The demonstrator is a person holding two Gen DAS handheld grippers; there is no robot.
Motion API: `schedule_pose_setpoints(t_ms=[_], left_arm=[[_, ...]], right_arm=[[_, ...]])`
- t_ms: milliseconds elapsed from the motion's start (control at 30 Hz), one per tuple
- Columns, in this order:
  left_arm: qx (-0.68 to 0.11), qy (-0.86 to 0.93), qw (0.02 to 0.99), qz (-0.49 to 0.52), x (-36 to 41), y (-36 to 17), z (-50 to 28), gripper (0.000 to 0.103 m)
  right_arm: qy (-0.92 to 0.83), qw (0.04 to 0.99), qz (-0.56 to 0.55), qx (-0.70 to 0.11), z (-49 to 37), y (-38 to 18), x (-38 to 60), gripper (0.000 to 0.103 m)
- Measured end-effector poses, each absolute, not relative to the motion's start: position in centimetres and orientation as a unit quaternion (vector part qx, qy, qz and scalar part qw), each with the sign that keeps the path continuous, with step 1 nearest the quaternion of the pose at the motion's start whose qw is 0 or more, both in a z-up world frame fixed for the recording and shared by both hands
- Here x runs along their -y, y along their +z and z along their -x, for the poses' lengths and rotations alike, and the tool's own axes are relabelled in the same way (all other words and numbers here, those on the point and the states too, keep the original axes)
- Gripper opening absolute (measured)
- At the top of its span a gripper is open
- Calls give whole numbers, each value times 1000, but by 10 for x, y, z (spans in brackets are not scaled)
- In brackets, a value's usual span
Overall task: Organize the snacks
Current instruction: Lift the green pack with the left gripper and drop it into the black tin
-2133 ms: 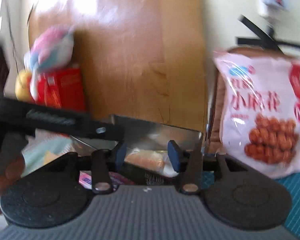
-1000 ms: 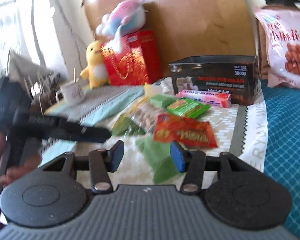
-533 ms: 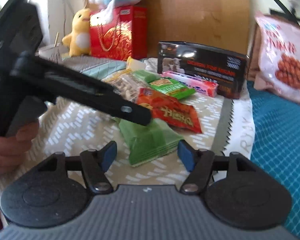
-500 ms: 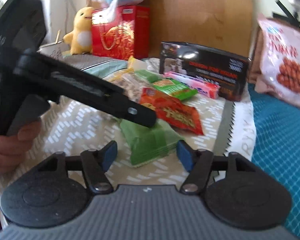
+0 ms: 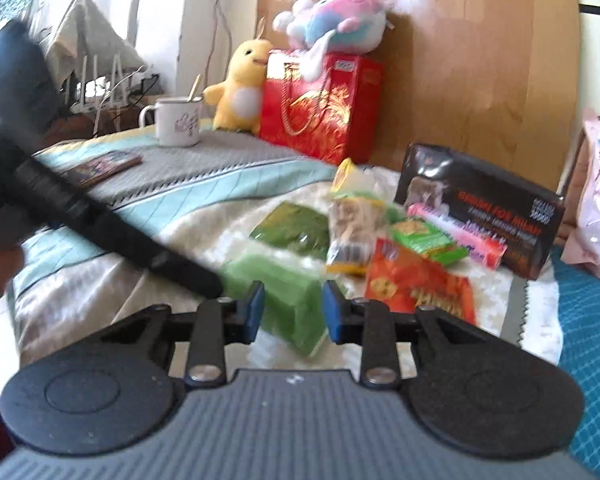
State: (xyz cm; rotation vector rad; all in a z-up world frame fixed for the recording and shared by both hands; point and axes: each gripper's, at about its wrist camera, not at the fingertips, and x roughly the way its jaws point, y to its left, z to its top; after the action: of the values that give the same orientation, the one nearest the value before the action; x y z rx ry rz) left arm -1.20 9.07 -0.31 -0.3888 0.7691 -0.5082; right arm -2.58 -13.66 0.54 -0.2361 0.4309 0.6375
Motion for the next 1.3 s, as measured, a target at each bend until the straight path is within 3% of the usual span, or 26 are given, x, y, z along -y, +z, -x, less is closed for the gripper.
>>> schedule_pose_setpoints(t_ms=[200,367,400,467,600,933,1000,1167,1300], left_arm=[[-350,-245,884,192,-93,13,2,47],[-394,-242,873,155,-71,2,-21,47],[-388,-244,876,152,-68,0,-22,47],[-391,-246,874,149,-62,0,-24,47],[-386,-242,880,138,-60,8,-25,47],[-288,-288,907,105,-29,81,-77,47],[-270,-298,910,104,-19,93,-100,47],[-239,-299,921,79,14,104,-161,48],[-257,-265,926,73,32,93,-209,49]], right_arm=[[317,912,108,-236,27,4,145,59],[315,903,129,-263,19,-1,142,61],[321,900,122,-269,13,-1,143,60],[341,891,101,-283,4,-1,142,48],[337,895,106,-271,6,-1,135,42],[274,944,84,-165,-14,39,160,40],[255,952,79,-148,-34,48,166,33],[207,967,60,-137,-100,61,180,32],[167,971,54,-160,-156,59,183,33]])
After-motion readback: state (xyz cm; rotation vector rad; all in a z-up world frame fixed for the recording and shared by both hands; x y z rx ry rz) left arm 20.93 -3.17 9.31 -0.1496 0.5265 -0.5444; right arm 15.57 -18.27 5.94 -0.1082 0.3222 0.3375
